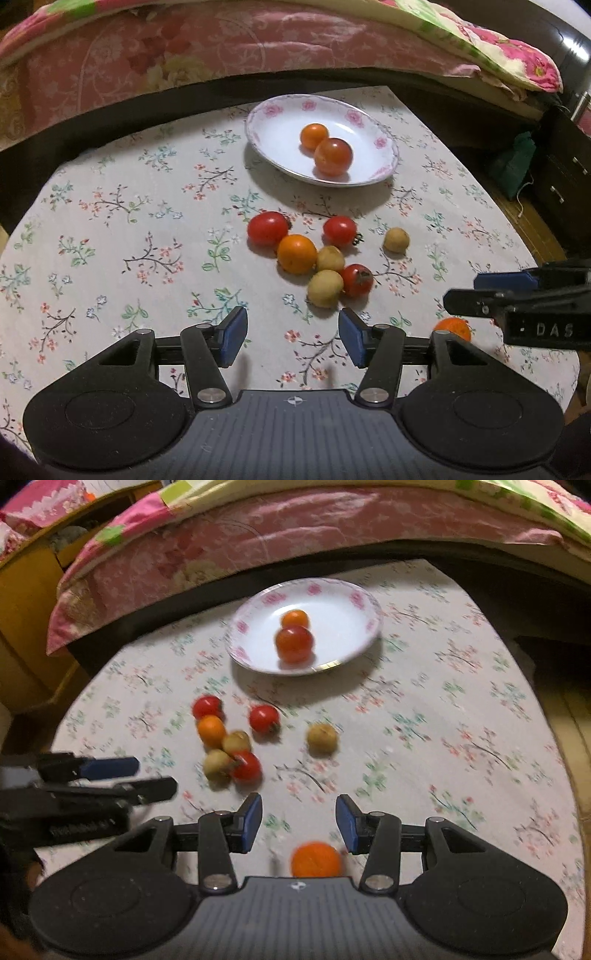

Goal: Organize fruits
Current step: 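Grasp the second orange tangerine with the right tool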

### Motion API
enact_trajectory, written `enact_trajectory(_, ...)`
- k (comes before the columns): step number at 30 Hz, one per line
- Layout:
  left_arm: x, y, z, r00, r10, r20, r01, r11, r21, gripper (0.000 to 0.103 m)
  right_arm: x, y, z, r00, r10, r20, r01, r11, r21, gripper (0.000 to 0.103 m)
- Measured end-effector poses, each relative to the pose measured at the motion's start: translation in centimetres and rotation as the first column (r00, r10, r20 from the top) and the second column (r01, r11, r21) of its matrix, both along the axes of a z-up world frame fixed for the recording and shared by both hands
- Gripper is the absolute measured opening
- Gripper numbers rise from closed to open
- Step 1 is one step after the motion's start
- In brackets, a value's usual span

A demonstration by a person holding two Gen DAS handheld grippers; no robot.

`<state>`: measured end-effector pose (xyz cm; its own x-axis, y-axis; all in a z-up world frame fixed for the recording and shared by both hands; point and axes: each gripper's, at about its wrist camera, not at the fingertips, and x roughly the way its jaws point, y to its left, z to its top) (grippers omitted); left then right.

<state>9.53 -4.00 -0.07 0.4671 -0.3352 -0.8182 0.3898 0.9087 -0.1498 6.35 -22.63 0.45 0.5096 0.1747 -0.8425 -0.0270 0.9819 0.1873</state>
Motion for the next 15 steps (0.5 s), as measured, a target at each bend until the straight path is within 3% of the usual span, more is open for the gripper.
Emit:
enact_trajectory(6,-1.1,-1.0,0.4,0.998,-0.062,0.026,0.061,0.998,0.006,0.068,-2.3,0.6,-0.5,1.0,-0.002,-0.022,0.001,1.0,-0.028,0.043)
enact_trajectory(10,-1.0,-1.2,0.2,0.996,-0.084,0.029,0.084,0.996,-0.001,0.068,-2.9,2.2,-1.0,0.999,0.048,-0.006,-0.049,0.991,-0.126,0.043)
enact_trajectory(15,-1.0,-1.5,-0.7,0.993,-0.117,0.023,0.117,0.993,0.022,0.068,-2.7,1.7,-1.6,0.999,0.024,-0.025,-0.027,0.994,-0.11,0.043)
